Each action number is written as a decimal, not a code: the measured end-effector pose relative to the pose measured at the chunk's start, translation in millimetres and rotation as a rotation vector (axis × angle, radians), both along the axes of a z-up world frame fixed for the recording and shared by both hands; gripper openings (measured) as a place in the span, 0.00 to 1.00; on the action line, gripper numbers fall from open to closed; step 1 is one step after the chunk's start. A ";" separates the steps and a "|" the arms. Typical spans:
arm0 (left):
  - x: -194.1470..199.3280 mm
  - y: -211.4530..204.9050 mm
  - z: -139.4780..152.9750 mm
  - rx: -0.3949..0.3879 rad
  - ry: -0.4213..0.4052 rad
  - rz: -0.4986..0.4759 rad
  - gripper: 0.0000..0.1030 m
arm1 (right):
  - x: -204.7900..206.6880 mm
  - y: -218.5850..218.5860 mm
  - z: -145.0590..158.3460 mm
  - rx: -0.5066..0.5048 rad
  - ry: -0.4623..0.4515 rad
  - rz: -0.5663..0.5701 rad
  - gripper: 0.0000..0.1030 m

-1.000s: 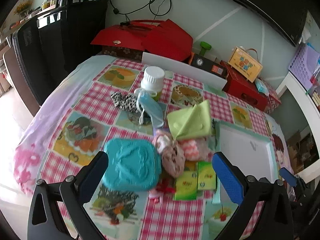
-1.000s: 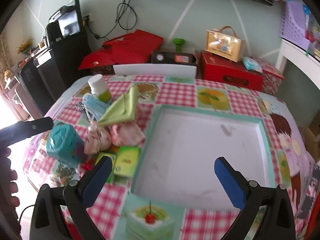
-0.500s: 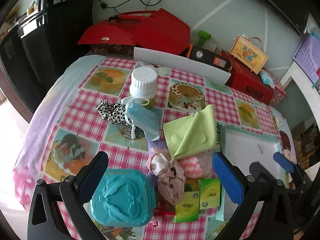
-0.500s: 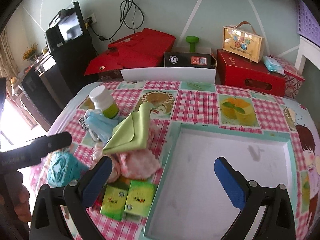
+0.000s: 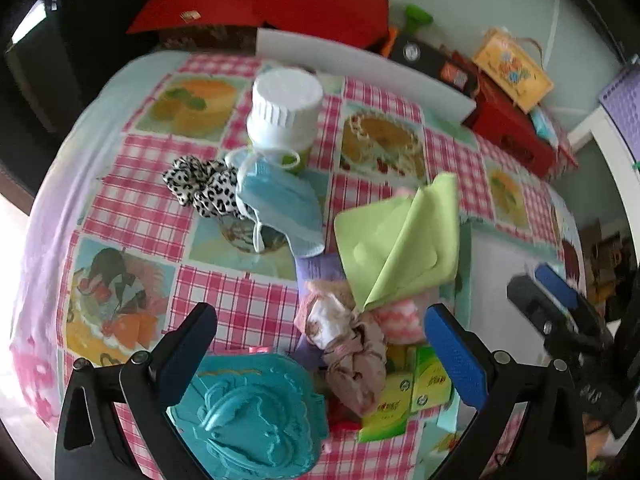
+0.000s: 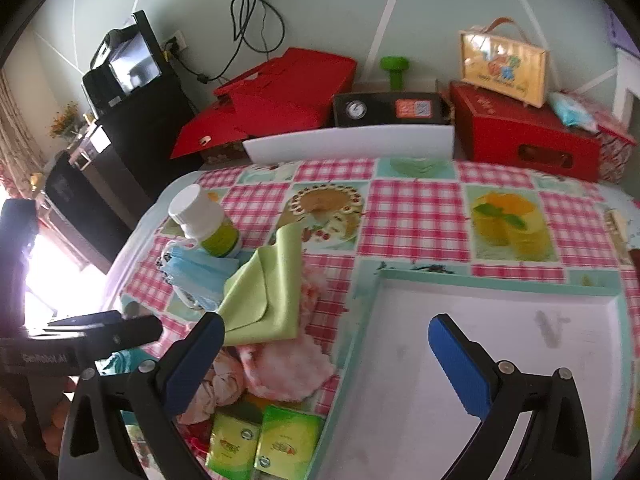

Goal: Organize soft objects
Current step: 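Move both grippers toward the pile of soft items beside the tray, then grasp the light green cloth with the right gripper while the left grasps the pink floral fabric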

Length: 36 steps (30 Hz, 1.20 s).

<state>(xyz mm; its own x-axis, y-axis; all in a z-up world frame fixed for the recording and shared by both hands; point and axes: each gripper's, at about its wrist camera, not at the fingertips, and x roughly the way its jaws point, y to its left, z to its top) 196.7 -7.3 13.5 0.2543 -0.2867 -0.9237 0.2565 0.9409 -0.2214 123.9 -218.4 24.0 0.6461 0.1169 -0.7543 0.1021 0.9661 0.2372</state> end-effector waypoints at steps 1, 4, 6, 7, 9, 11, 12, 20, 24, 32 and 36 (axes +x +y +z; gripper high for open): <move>2.6 -1.3 -2.0 0.016 0.018 -0.022 1.00 | 4.0 -0.3 -1.5 0.013 0.005 0.008 0.96; 6.0 -8.0 -6.4 0.041 0.062 -0.096 1.00 | 14.0 0.3 -4.3 0.041 0.017 0.025 0.92; 8.7 -15.4 -8.9 0.057 0.089 -0.149 1.00 | 21.7 2.3 -4.8 0.051 0.025 0.041 0.88; 10.4 -20.5 -11.7 0.070 0.107 -0.178 1.00 | 25.5 3.8 -5.3 0.064 0.030 0.057 0.86; 12.9 -28.0 -17.4 0.088 0.138 -0.216 1.00 | 33.8 6.8 -7.7 0.089 0.044 0.081 0.83; 16.0 -33.6 -24.0 0.121 0.171 -0.237 1.00 | 42.0 10.8 -11.4 0.095 0.065 0.100 0.81; 17.0 -35.7 -26.7 0.132 0.178 -0.244 1.00 | 44.9 12.2 -13.6 0.095 0.073 0.104 0.81; 21.4 -60.1 -52.4 0.222 0.224 -0.326 1.00 | 63.9 17.7 -43.7 0.144 0.153 0.129 0.66; 19.2 -82.2 -70.2 0.248 0.241 -0.360 0.94 | 66.9 18.3 -52.6 0.170 0.167 0.135 0.63; 14.2 -100.3 -86.2 0.229 0.252 -0.370 0.56 | 68.1 21.1 -57.8 0.185 0.166 0.157 0.50; 16.7 -98.8 -87.7 0.209 0.241 -0.345 0.45 | 64.2 20.6 -56.9 0.200 0.144 0.164 0.33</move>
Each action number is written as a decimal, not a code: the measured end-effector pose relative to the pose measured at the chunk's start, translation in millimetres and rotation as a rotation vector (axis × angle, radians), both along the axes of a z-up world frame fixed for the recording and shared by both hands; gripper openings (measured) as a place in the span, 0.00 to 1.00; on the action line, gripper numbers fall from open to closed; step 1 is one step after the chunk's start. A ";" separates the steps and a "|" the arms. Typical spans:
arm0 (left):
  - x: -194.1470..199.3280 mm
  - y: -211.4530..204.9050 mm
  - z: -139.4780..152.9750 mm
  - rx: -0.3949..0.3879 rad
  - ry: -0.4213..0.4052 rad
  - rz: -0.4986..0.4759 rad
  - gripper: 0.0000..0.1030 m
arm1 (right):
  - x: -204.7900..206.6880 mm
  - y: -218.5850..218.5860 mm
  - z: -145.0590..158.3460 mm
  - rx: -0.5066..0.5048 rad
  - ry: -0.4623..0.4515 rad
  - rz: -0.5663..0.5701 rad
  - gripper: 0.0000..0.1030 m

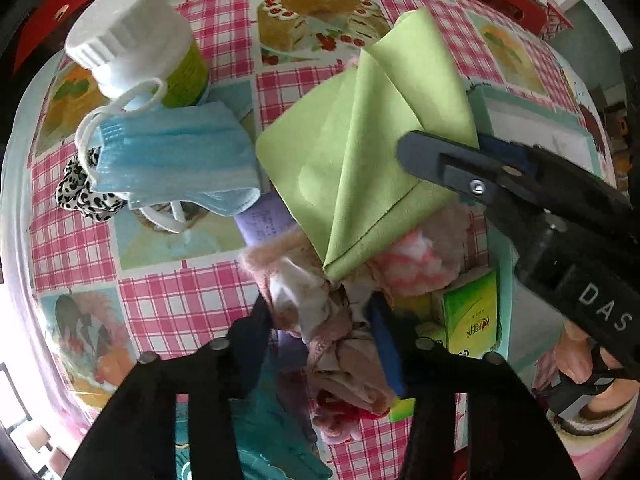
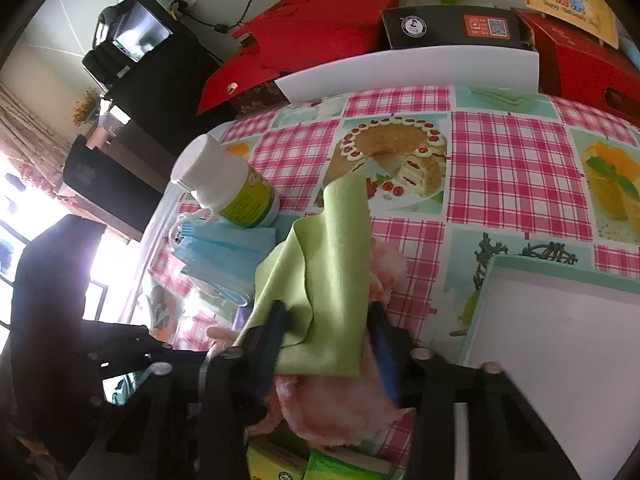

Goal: Organize soft objects
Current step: 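Grasp the light green cloth with the right gripper while the left grasps the pink floral fabric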

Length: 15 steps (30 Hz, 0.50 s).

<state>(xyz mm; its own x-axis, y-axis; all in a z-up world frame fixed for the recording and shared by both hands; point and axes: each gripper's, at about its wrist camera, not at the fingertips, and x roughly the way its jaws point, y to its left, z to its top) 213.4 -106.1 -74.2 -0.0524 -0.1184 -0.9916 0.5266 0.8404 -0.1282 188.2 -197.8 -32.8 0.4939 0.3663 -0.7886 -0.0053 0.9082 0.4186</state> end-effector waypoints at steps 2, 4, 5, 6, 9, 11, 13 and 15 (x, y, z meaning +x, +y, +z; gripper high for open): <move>2.2 0.1 -1.7 -0.017 -0.003 0.018 0.38 | -3.1 -1.4 1.7 0.010 -0.009 -0.005 0.25; 3.7 -0.7 -4.0 -0.034 -0.008 0.033 0.33 | -4.8 -2.9 2.8 0.020 -0.015 -0.012 0.24; 4.1 1.8 -4.7 -0.040 -0.012 0.038 0.30 | -5.7 -3.1 3.2 0.021 -0.018 -0.015 0.23; 4.3 1.2 -5.3 -0.045 -0.017 0.042 0.30 | -6.9 -3.5 3.9 0.025 -0.022 -0.017 0.22; 4.2 1.9 -4.6 -0.072 -0.035 0.055 0.25 | -11.5 -5.4 7.5 0.040 -0.037 -0.025 0.20; 4.0 1.6 -5.1 -0.088 -0.052 0.067 0.21 | -15.0 -6.7 11.8 0.050 -0.047 -0.032 0.19; 4.2 0.5 -2.3 -0.101 -0.064 0.078 0.19 | -18.2 -7.1 16.5 0.055 -0.063 -0.036 0.19; 6.9 6.8 3.3 -0.119 -0.069 0.097 0.15 | -21.6 -8.0 20.9 0.062 -0.073 -0.039 0.18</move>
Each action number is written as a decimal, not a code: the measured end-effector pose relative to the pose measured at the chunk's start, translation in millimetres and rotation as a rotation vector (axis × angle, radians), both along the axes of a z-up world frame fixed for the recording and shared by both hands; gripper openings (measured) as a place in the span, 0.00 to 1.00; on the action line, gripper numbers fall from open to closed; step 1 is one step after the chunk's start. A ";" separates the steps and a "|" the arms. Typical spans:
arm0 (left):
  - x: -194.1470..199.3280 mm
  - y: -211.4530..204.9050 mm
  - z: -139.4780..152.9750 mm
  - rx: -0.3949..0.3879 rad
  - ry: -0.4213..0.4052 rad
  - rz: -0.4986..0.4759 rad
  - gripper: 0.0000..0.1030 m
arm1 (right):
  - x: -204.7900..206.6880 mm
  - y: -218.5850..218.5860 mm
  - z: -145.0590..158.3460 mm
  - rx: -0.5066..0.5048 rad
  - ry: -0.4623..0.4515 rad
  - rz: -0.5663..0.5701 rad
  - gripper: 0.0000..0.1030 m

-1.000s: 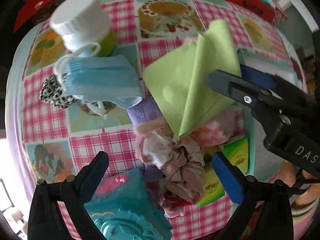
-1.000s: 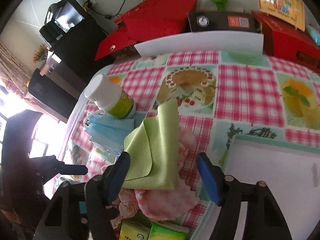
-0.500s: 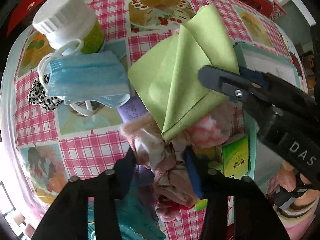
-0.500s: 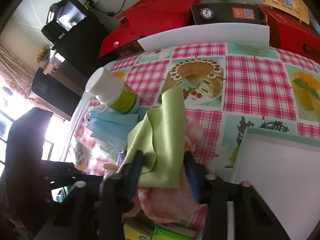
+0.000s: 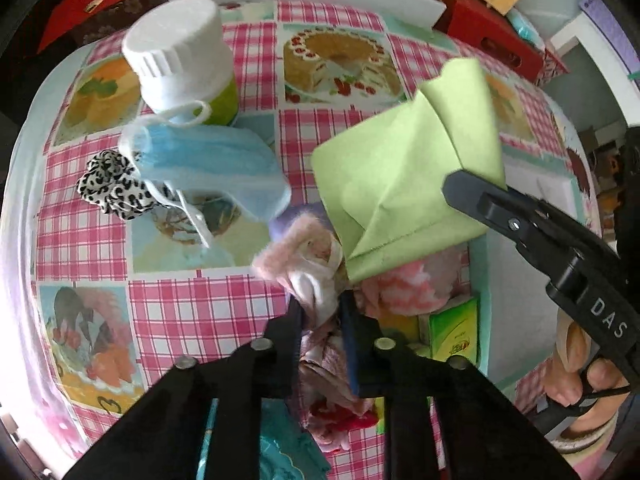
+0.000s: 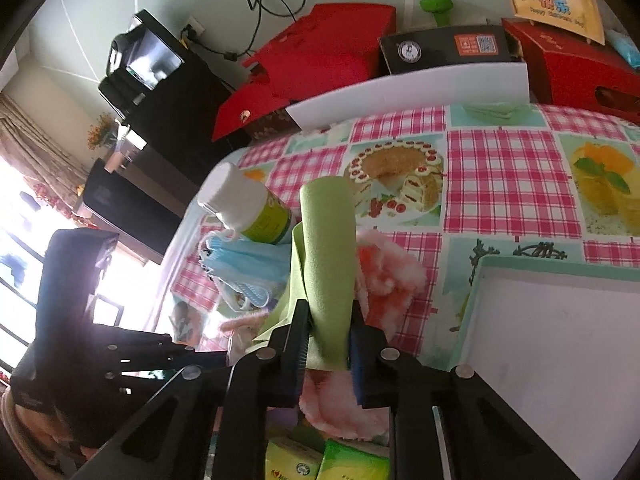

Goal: Organize soft objects
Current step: 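Grasp the light green cloth with the right gripper while the left grasps the pink floral fabric, then carry the green cloth with the right gripper into the white tray while the left drops the floral fabric there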

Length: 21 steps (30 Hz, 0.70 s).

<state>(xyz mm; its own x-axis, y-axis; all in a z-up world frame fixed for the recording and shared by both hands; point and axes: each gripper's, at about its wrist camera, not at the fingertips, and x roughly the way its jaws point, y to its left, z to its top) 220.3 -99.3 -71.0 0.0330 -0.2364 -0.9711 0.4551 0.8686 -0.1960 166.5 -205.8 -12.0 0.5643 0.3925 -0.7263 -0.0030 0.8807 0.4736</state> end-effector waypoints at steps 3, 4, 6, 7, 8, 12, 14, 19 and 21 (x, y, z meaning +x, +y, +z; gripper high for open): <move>1.7 8.5 3.7 -0.037 -0.005 0.030 0.15 | -5.8 -2.6 7.3 0.013 -0.024 -0.009 0.18; 2.8 9.3 4.2 -0.043 -0.012 0.036 0.15 | -7.4 -3.6 9.7 0.016 -0.032 -0.012 0.18; 7.8 17.3 10.3 -0.055 -0.023 0.053 0.14 | -10.9 -5.8 15.2 0.023 -0.048 -0.016 0.18; 8.3 19.3 11.4 -0.066 -0.026 0.065 0.14 | -12.6 -6.4 18.8 0.027 -0.051 -0.019 0.18; 6.9 20.4 14.5 -0.078 -0.029 0.077 0.13 | -14.6 -7.5 22.9 0.030 -0.063 -0.023 0.18; 3.0 43.9 38.1 -0.121 -0.054 0.119 0.13 | -21.2 -12.3 39.7 0.043 -0.111 -0.037 0.18; -3.1 66.6 64.4 -0.149 -0.080 0.144 0.13 | -26.3 -16.0 49.2 0.050 -0.138 -0.044 0.18; -12.4 78.4 106.2 -0.206 -0.192 0.194 0.13 | -40.4 -22.7 75.7 0.057 -0.214 -0.067 0.18; -13.1 80.6 121.6 -0.227 -0.238 0.211 0.13 | -47.1 -26.0 87.5 0.060 -0.247 -0.076 0.16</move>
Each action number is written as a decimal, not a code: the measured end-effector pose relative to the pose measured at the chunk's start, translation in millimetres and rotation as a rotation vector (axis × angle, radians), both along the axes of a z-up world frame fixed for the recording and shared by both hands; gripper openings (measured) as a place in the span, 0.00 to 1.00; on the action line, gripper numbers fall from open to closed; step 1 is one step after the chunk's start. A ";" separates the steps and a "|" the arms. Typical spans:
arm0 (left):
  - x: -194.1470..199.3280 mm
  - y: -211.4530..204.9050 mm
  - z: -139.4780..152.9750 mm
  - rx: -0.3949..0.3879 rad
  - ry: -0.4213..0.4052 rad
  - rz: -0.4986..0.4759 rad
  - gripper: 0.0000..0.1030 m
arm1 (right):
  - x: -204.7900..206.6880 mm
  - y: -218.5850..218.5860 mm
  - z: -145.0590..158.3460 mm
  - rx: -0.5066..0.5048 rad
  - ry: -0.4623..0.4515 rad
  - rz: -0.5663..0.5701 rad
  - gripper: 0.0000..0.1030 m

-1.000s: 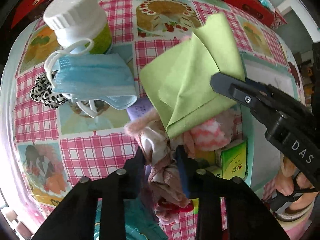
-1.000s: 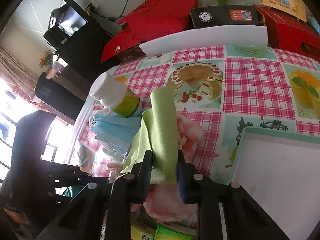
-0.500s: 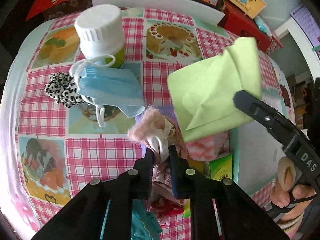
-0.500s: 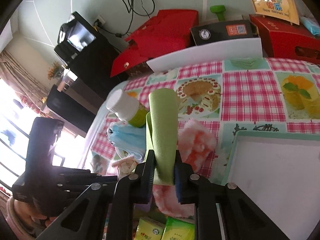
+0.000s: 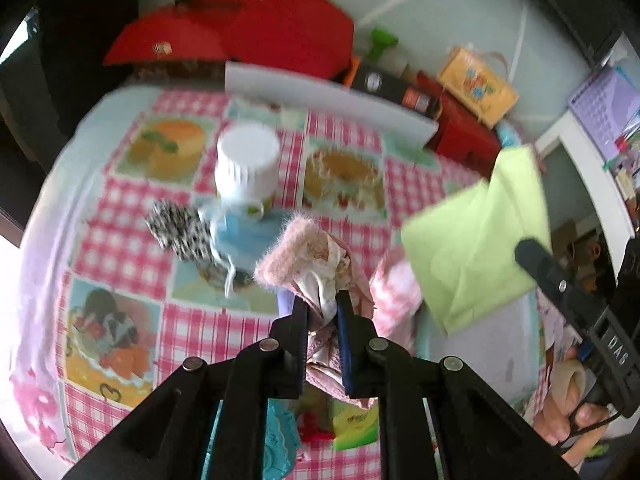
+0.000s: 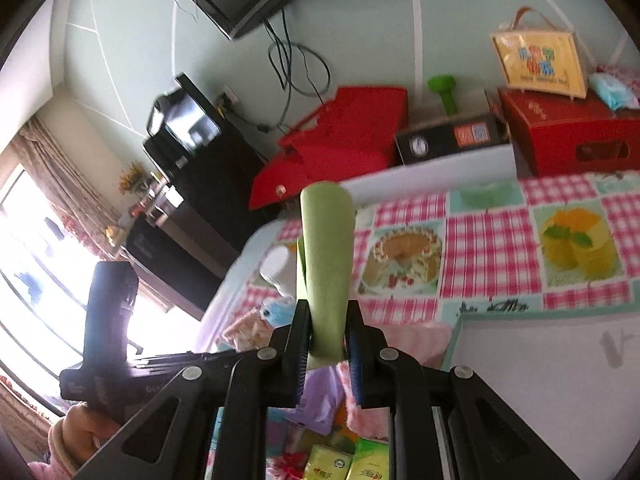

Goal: Organize soft objects
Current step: 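Carry the green cloth with the right gripper into the white tray while the left drops the floral fabric there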

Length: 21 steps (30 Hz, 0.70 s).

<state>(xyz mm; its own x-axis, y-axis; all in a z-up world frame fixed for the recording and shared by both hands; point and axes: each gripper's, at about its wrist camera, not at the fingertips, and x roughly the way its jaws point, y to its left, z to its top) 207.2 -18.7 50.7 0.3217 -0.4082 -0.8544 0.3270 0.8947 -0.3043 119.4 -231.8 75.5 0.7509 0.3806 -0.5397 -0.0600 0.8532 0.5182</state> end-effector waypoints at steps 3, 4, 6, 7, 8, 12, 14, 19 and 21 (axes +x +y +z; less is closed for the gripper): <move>-5.3 3.8 21.3 -0.037 -0.050 0.026 0.13 | -10.4 -5.6 13.7 0.005 -0.040 -0.012 0.10; -7.3 4.9 27.4 -0.050 -0.059 0.029 0.13 | -14.0 -6.8 16.1 0.001 -0.048 -0.013 0.10; -11.6 6.3 34.8 -0.064 -0.065 0.030 0.13 | -16.6 -7.7 19.4 -0.010 -0.054 -0.014 0.10; -15.9 9.5 39.8 -0.066 -0.062 0.030 0.13 | -17.1 -8.8 19.1 -0.017 -0.050 -0.017 0.10; -17.2 9.3 38.9 -0.068 -0.055 0.028 0.13 | -17.6 -9.7 17.2 -0.028 -0.040 -0.021 0.10; -15.4 2.2 19.1 -0.073 -0.013 0.053 0.13 | -15.3 -15.3 -4.5 -0.023 0.037 -0.036 0.10; -18.0 0.7 11.7 -0.069 0.000 0.076 0.13 | -15.6 -16.7 -15.2 -0.034 0.073 -0.048 0.10; -21.2 -0.5 -3.9 -0.078 0.006 0.167 0.13 | -16.0 -14.5 -34.6 -0.036 0.132 -0.046 0.14; -21.7 -2.7 -10.1 -0.088 0.010 0.200 0.13 | -18.0 -12.2 -37.4 -0.046 0.140 -0.042 0.19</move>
<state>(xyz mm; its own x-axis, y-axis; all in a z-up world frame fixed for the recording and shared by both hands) 185.5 -21.4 40.6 0.3950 -0.4105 -0.8218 0.1425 0.9112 -0.3866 101.5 -243.9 38.1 0.6820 0.3232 -0.6560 0.0459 0.8764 0.4794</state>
